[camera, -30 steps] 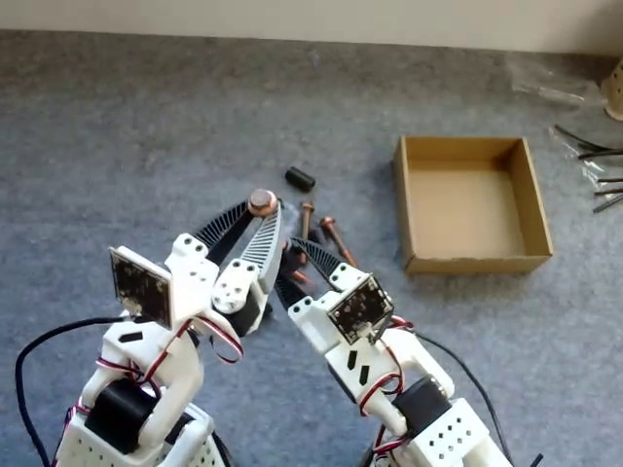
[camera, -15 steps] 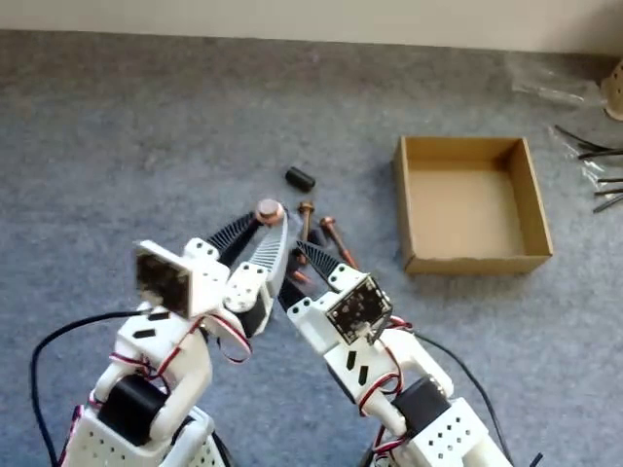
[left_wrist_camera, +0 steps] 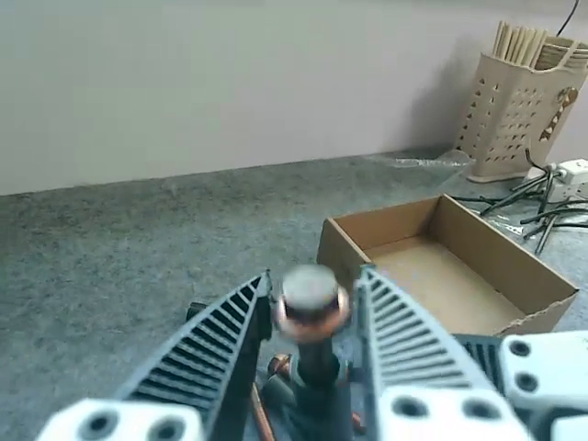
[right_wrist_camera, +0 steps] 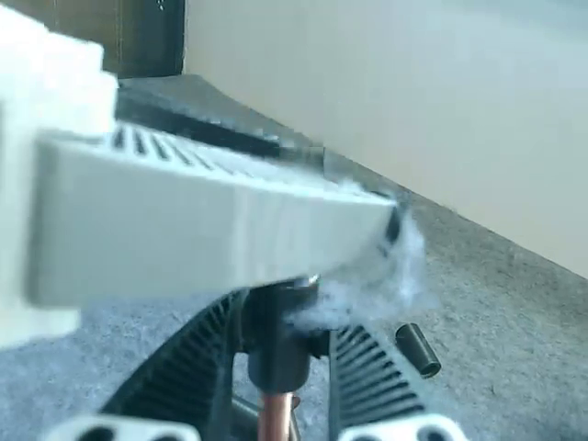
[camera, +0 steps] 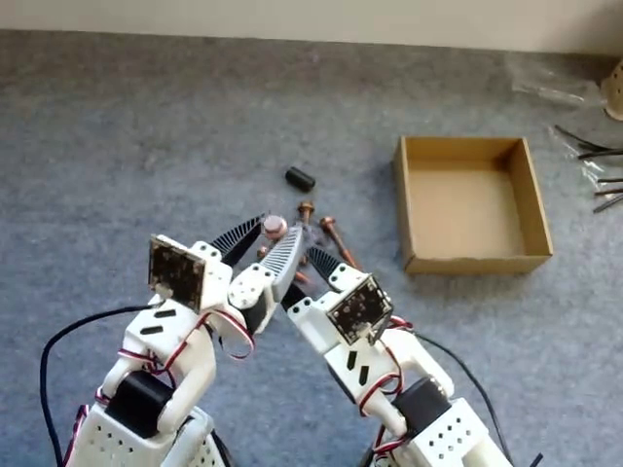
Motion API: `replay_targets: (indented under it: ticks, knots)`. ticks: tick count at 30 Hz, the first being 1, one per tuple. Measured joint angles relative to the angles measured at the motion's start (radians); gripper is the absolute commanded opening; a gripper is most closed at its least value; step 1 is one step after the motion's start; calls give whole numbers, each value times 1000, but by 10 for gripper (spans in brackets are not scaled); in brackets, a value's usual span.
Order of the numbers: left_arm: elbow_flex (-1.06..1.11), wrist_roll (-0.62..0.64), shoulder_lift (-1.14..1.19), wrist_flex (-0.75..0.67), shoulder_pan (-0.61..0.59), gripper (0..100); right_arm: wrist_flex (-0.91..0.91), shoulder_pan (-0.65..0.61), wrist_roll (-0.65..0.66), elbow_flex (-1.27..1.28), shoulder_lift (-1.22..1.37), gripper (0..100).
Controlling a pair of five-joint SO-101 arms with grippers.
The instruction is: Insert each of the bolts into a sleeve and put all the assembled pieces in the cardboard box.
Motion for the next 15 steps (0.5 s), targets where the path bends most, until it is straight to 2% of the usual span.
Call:
replay_targets:
  ticks: [11, 15]
  knots:
    - [0, 0, -2, 0, -20, 248, 0, 0, 2, 0, 0, 5]
    - [0, 0, -2, 0, -97, 245, 0, 0, 2, 0, 0, 5]
